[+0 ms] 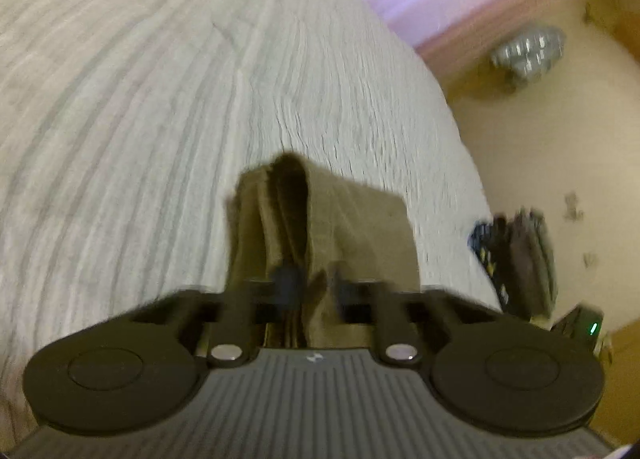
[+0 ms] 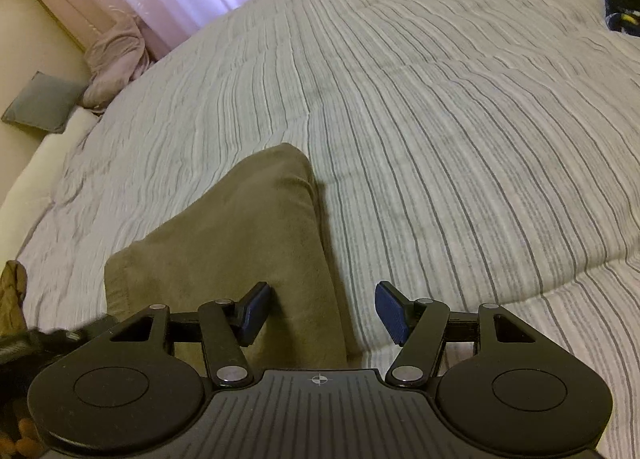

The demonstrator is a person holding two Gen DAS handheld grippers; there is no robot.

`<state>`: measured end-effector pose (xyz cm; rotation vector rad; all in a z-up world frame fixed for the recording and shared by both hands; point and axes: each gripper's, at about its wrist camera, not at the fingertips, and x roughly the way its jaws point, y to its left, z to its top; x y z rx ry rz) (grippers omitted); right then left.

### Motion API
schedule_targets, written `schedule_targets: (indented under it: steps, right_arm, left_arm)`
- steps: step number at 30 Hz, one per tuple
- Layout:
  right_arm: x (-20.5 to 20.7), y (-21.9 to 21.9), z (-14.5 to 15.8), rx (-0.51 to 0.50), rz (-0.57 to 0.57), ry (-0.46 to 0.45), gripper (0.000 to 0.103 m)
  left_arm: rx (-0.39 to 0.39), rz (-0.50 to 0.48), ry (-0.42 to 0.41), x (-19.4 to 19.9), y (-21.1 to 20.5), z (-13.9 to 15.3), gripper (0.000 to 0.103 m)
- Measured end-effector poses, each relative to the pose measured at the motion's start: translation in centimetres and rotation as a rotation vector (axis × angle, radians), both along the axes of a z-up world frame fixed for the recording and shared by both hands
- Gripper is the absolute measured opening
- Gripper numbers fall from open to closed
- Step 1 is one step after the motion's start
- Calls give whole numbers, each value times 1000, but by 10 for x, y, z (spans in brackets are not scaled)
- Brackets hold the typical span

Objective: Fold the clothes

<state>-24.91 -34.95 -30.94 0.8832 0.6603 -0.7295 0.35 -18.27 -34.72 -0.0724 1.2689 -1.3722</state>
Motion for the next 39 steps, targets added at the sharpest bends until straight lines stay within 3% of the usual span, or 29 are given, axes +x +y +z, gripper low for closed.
schedule_targets:
  steps: [5, 12, 15, 22, 24, 28, 32, 36, 38, 39]
  right_arm:
    - [2, 1, -6, 1, 7, 4, 62]
    - [8, 2, -13, -26, 52, 27, 62]
    - [-1, 3, -6, -14, 43, -8, 62]
    - [-20, 23, 1, 35, 52, -25, 62]
    - [-22, 29, -2, 46, 61, -15, 62]
    - [-19, 27, -13, 21, 101, 29, 62]
    - [-23, 23, -13, 44, 103, 19, 62]
    - [-39, 26, -1, 101, 15, -43, 62]
    - [-48, 27, 0, 152, -61, -71, 62]
    - [-52, 28, -1, 180, -101, -85, 62]
  left_arm:
    - [-32, 10, 29, 8, 8, 0, 3]
    - [48, 48, 22, 3, 24, 3, 5]
    - [83, 65, 19, 1, 30, 4, 16]
    - [145, 61, 19, -22, 50, 5, 20]
    - [148, 81, -14, -21, 52, 0, 3]
    - [194, 113, -86, -17, 56, -10, 0]
    - [248, 119, -149, -6, 60, 5, 0]
    - [268, 86, -223, 9, 57, 34, 0]
    - [243, 48, -249, 16, 45, 50, 4]
    - [216, 20, -257, 20, 34, 58, 16]
